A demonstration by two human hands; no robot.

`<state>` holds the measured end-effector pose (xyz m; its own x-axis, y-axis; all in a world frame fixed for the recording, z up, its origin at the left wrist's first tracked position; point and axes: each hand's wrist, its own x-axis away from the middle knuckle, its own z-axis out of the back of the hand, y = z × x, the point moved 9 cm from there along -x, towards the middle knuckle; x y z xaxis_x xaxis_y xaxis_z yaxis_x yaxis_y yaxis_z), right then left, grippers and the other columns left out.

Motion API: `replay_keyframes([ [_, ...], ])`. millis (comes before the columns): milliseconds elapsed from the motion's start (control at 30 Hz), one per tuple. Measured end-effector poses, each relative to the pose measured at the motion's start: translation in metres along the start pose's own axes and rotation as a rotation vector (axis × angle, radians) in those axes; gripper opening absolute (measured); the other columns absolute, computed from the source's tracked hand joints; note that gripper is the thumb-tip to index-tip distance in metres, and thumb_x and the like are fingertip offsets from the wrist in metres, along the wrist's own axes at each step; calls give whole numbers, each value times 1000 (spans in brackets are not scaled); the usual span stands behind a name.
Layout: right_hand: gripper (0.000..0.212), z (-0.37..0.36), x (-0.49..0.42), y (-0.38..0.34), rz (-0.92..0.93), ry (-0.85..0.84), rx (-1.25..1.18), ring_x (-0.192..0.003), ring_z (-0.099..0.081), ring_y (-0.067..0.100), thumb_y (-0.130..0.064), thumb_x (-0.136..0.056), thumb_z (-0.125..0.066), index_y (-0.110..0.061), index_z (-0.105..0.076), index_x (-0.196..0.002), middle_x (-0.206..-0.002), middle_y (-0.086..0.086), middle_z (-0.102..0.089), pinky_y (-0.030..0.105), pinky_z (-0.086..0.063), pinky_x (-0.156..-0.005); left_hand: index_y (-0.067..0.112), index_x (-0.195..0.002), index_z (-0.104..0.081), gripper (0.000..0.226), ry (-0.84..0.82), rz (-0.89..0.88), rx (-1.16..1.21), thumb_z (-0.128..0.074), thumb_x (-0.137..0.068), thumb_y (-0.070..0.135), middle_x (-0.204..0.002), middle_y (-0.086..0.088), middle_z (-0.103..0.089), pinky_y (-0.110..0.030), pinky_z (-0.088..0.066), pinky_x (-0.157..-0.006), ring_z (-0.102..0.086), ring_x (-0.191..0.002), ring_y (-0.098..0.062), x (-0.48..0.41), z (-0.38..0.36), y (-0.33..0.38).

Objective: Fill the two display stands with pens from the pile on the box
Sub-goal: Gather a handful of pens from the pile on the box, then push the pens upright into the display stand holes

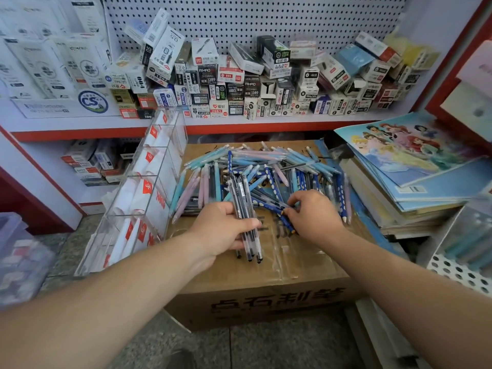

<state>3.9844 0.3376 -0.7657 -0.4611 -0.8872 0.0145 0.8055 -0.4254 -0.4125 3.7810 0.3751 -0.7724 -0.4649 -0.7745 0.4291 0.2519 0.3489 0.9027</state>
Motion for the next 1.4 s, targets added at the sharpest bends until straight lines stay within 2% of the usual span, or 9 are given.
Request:
replay_keyframes([
  [233, 11, 12, 4, 4, -88, 25, -210, -73, -62, 13, -20, -99, -64, -15, -66, -89, -80, -1, -65, 30, -52, -62, 5, -112, -69, 25, 21, 1, -12, -76, -88, 1, -103, -11, -78, -30, -62, -64, -78, -90, -23, 4, 7, 1],
  [333, 8, 23, 15, 8, -120, -1, -259, -71, -62, 13, -19, -100, -64, -15, -67, -94, -82, -1, -66, 23, -46, -56, 4, -112, -69, 25, 23, -4, -20, -76, -88, 0, -103, -12, -78, -30, -63, -65, -78, -91, -24, 6, 7, 2],
  [467, 9, 34, 34, 16, -155, -69, -319, -64, -61, 14, -23, -102, -61, -19, -69, -102, -76, -2, -67, 31, -55, -63, 6, -113, -69, 28, 17, -9, -47, -78, -87, 4, -104, -9, -79, -38, -64, -78, -77, -93, -23, 8, 2, 4],
  [567, 13, 52, 51, 25, -186, -20, -364, -59, -58, 11, -21, -102, -59, -18, -71, -98, -77, -7, -64, 18, -43, -48, 4, -120, -66, 37, 8, -8, -52, -80, -85, 6, -107, -9, -78, -40, -64, -81, -78, -93, -23, 11, -5, 4],
  [667, 17, 63, 70, 42, -298, 14, -556, -64, -59, 16, -15, -99, -61, -14, -74, -88, -79, 6, -71, 24, -48, -55, 6, -114, -69, 28, -11, -11, -51, -77, -87, 3, -101, -9, -79, -35, -64, -75, -78, -90, -23, 17, -13, 5],
  [800, 13, 70, 95, 53, -426, 2, -964, -62, -59, 18, -2, -91, -66, -4, -67, -78, -85, 22, -74, 30, -52, -60, 7, -111, -68, 27, -37, -17, -50, -78, -86, 4, -101, -9, -79, -48, -61, -90, -77, -94, -24, 24, -26, 8],
  [1167, 32, 120, 172, 123, -529, 122, -1358, -54, -60, 13, -5, -86, -77, -12, -52, -66, -69, 11, -68, 24, -54, -53, 8, -115, -67, 32, -241, -66, -73, -81, -86, 8, -113, -11, -76, -49, -62, -88, -76, -98, -25, 41, -154, 24],
  [1267, 12, 134, 192, 158, -603, 184, -1394, -58, -55, 11, -5, -90, -72, -11, -66, -81, -73, 6, -67, 24, -50, -56, 2, -130, -59, 50, -306, -65, -58, -81, -85, 8, -121, -14, -72, -50, -63, -85, -77, -95, -25, 47, -201, 28],
  [1400, 20, 146, 216, 189, -676, 201, -1407, -64, -47, 11, -1, -100, -57, -6, -73, -110, -77, 4, -61, 21, -43, -61, 4, -103, -68, 17, -370, -88, -64, -76, -88, 2, -108, -18, -75, -47, -64, -80, -75, -96, -32, 53, -254, 29],
])
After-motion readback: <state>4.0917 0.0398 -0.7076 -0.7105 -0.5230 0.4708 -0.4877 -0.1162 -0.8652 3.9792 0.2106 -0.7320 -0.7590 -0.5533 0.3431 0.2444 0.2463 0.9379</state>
